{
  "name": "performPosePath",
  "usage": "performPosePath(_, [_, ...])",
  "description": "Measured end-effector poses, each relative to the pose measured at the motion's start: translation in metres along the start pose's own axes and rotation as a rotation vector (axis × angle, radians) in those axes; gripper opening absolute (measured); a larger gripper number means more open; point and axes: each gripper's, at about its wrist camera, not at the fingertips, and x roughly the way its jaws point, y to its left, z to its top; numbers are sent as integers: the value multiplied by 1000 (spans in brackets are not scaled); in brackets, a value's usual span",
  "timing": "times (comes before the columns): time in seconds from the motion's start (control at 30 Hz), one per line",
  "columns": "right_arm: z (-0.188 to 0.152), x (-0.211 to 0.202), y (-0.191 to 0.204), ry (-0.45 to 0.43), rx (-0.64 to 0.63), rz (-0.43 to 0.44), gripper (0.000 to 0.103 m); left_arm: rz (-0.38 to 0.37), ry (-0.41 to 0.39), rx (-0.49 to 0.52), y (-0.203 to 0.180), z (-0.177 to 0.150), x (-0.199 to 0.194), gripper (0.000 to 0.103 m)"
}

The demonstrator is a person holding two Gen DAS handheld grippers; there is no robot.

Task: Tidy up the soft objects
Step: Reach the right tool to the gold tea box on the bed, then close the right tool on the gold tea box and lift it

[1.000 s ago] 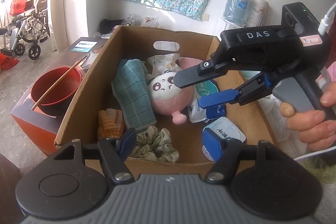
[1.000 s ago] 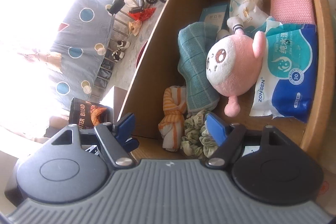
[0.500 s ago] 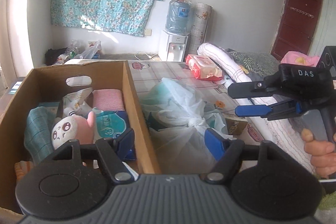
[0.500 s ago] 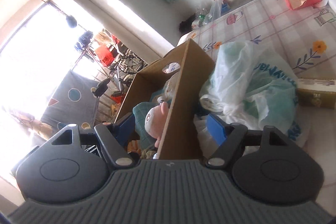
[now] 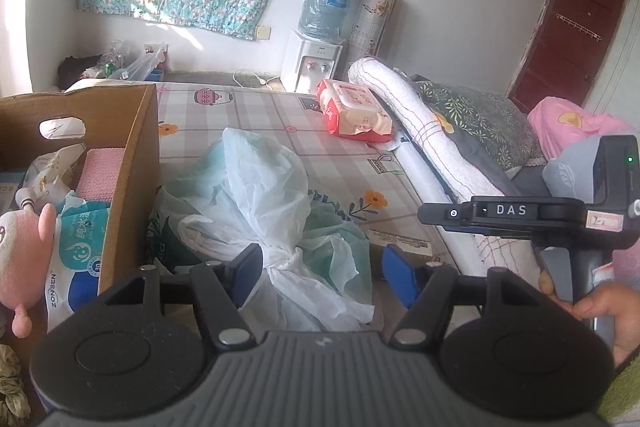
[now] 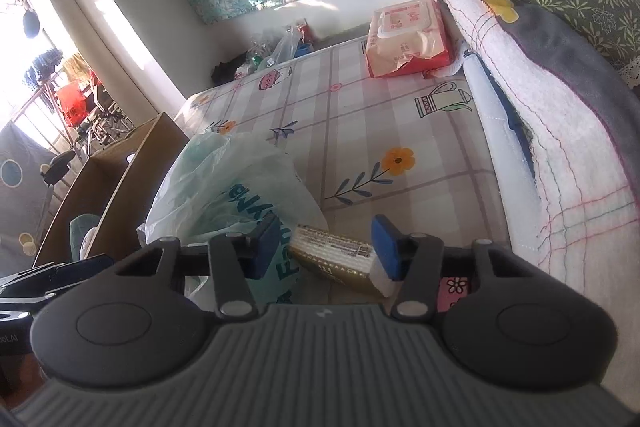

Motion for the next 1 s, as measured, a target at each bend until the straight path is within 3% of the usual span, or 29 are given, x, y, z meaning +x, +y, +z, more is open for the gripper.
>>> performPosePath(0.1, [10, 18, 0, -7, -9, 16, 40, -3, 4, -18, 4, -1, 1, 55])
performPosePath(0.27, [2, 37, -4, 85, 0, 52, 31, -27, 26, -36, 5, -4, 4, 45])
performPosePath(0.53, [-51, -9, 11, 170, -20, 116, 30, -113, 91, -1, -9, -19, 8, 43])
performPosePath(0.7, [-44, -22, -1, 93, 27, 61, 32, -146, 149, 15, -20, -29, 19, 43])
performPosePath(0.83, [-18, 6, -27, 65, 144, 72, 32, -153, 177, 6, -24, -35, 24, 43])
performPosePath(1.0, [-21, 51, -37, 175, 164, 54, 32, -148, 207, 19, -28, -41, 28, 43])
